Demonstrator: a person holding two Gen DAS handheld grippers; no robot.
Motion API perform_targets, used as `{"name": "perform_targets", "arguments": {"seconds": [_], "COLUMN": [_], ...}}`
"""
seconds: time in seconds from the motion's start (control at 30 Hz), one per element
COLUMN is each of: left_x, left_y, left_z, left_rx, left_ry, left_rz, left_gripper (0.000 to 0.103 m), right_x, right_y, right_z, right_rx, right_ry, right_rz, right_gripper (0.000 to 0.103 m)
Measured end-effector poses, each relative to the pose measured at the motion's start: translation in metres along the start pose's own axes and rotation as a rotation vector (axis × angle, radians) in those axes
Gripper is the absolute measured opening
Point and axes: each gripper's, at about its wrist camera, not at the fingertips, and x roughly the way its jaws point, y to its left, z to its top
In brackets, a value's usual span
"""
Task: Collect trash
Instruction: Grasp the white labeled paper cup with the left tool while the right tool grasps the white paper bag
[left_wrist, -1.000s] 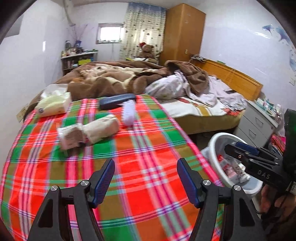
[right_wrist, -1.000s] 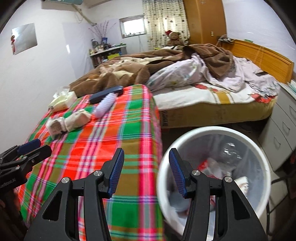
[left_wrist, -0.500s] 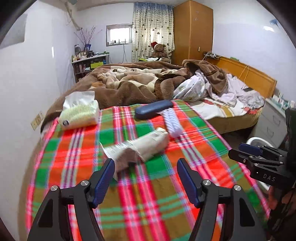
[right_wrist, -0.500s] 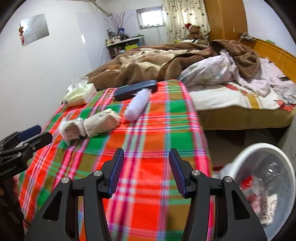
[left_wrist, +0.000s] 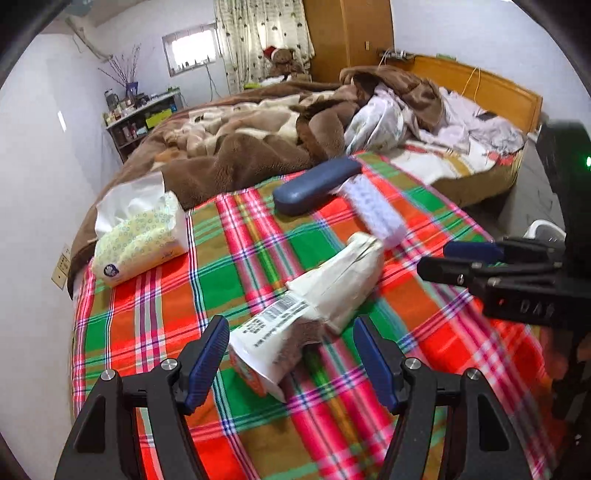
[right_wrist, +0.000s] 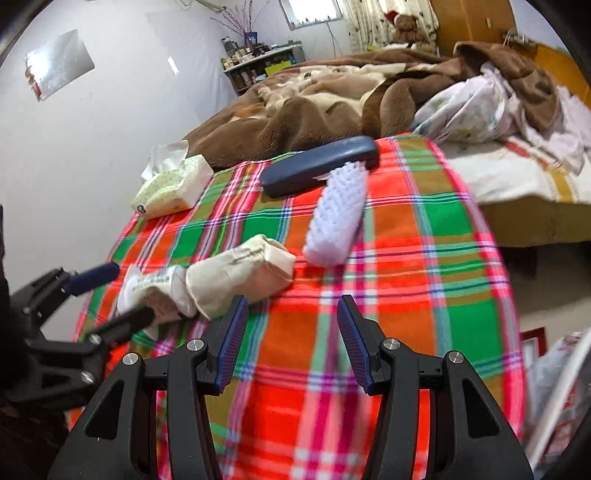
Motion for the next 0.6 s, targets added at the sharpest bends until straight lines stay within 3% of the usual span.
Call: {"name": "perform_targets", "arguments": {"seconds": [0.37,0.6], "left_x": [0.028,0.036], "left_y": [0.014,0.022], "left_z": [0.013,0.001], "left_rx": [0.054,0.043], "left_ry": [0.032,0.071], "left_rz": [-0.028,-0.046], "left_gripper": [0.070,0.069], "right_x": [0.029,0.046], "right_y": [0.004,0.007], "right_z": [0.018,0.023], "right_rx": [0.089,0.121], "right_ry": [0.043,0.080], "right_rz": [0.040,0.055], "right_gripper": [0.052,0.052]}}
